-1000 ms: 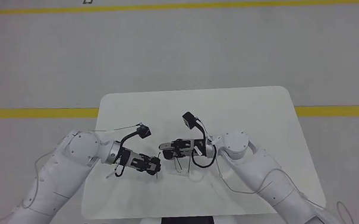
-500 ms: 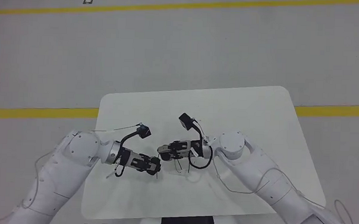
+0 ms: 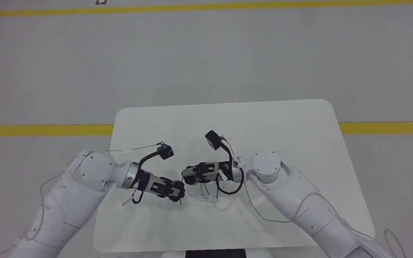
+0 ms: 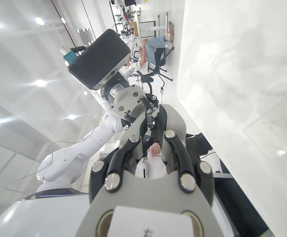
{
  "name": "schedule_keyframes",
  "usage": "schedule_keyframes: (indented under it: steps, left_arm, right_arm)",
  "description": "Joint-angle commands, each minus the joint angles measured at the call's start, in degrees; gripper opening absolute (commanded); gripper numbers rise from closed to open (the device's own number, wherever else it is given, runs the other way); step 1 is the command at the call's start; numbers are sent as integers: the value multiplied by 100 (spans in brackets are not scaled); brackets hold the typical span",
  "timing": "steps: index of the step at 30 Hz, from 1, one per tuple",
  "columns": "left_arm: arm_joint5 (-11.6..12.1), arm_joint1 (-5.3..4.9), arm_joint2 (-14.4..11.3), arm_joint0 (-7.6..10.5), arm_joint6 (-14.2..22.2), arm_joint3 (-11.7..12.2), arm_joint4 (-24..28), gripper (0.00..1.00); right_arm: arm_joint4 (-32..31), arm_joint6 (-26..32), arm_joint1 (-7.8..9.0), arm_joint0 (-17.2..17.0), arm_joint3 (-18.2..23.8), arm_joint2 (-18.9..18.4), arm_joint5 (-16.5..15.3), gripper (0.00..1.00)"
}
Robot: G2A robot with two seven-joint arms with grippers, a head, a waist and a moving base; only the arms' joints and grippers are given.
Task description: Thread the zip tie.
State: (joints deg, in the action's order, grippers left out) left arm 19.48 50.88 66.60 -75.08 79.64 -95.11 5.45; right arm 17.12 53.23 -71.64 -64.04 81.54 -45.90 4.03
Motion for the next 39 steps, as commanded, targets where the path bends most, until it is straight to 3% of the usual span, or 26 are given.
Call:
schedule_keyframes:
  steps: [1,4,8,39]
  left_arm:
    - [0,0,0,0,0,0,0,0]
    - [0,0,0,0,0,0,0,0]
    - [0,0,0,0,0,0,0,0]
    - [0,0,0,0,0,0,0,0]
  right_arm:
    - [-8,2,-1,2,1,2,6,9]
    - [-20,5,-2,4,2,6,4,2]
    - [-24,12,-4,7,0,10,2,1]
    - [-26,11,-44,75,-53,72,8,10]
